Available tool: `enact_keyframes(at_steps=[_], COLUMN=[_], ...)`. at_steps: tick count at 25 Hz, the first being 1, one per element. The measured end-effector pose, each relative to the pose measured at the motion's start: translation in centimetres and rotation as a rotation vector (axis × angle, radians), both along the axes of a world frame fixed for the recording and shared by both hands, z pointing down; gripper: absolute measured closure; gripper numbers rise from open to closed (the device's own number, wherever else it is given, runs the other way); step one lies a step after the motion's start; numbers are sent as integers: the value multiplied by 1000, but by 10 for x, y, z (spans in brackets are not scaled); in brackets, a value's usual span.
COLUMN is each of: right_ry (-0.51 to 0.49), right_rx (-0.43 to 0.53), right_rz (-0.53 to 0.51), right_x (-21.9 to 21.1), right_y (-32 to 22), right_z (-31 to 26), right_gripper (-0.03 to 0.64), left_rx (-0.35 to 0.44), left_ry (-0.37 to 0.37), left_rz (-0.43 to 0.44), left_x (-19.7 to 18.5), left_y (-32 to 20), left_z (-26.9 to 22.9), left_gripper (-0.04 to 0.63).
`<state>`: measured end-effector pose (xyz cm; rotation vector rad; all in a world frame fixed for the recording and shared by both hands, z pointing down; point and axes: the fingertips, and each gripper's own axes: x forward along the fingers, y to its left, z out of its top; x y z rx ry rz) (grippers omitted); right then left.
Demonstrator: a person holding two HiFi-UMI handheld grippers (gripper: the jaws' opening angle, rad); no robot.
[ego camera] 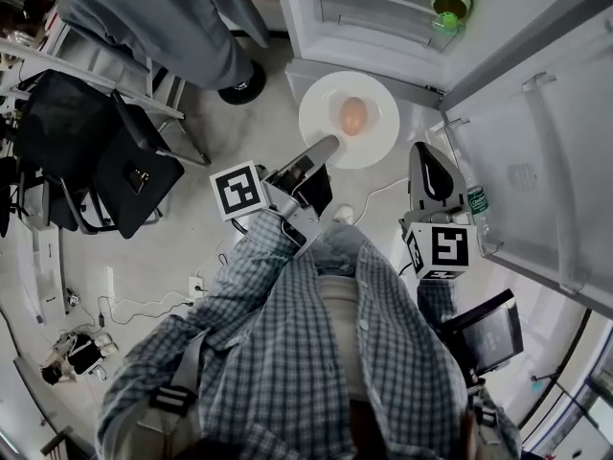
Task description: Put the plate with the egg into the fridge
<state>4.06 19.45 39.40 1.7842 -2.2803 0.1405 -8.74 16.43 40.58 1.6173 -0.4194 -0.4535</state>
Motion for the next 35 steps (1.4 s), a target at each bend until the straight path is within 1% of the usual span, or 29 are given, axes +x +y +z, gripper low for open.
enact_keyframes(at_steps=[5,10,14,24,27,31,35], right_ry=[-3,-11,-12,-13,-10,5,14], right_rx=[2,-2,-3,-15,-23,-41,-11], right_rz=[-5,-15,-18,-44,-44,-39,-24], right_x=[20,30,37,38,39,37,35], right_y=[-11,-20,-26,-48,-57,-75,-105], right_z=[1,4,5,13,17,18,8], right_gripper=[611,611,611,611,611,611,611], left_rx=[0,0,5,-1,-8,10,25], left_ry=[9,-18,-23,-32,-22,-24,-5], left_rz=[-10,-16,-14,-38,-43,-26,8], left_x=[20,30,38,41,42,44,52], left_y=[-10,-17,-25,-49,-62,-85,-111], left_z=[-5,0,0,5,8,8,2], left_gripper=[558,558,558,558,558,558,558])
